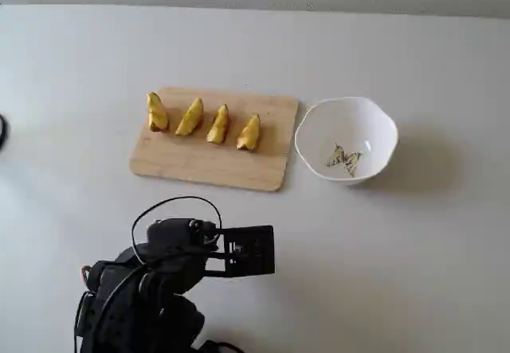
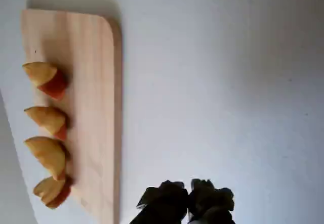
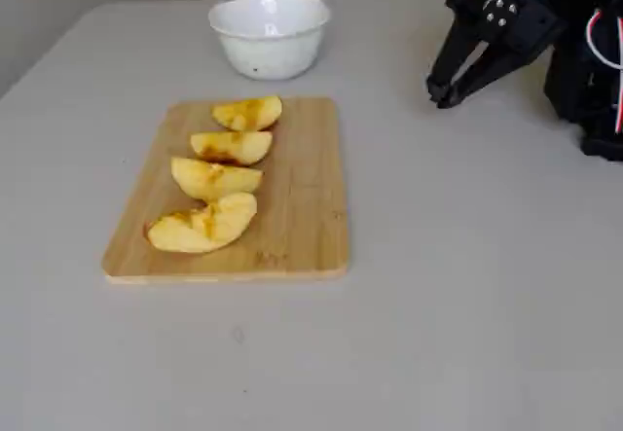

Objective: Pick up the third from the right apple slice from the cutting board and place it into the bowl

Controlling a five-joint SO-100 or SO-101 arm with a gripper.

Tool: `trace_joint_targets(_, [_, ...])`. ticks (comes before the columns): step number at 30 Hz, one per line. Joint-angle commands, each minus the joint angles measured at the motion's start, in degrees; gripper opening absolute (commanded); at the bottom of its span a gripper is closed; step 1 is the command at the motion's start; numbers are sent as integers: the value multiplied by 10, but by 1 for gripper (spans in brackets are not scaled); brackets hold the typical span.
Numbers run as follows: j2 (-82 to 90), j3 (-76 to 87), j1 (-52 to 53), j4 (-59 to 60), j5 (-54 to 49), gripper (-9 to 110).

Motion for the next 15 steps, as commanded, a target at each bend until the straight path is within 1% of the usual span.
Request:
trace_joint_targets(1, [6, -6, -2, 3, -5, 0])
trace_joint_targets(15, [6, -6, -2, 3, -5, 0])
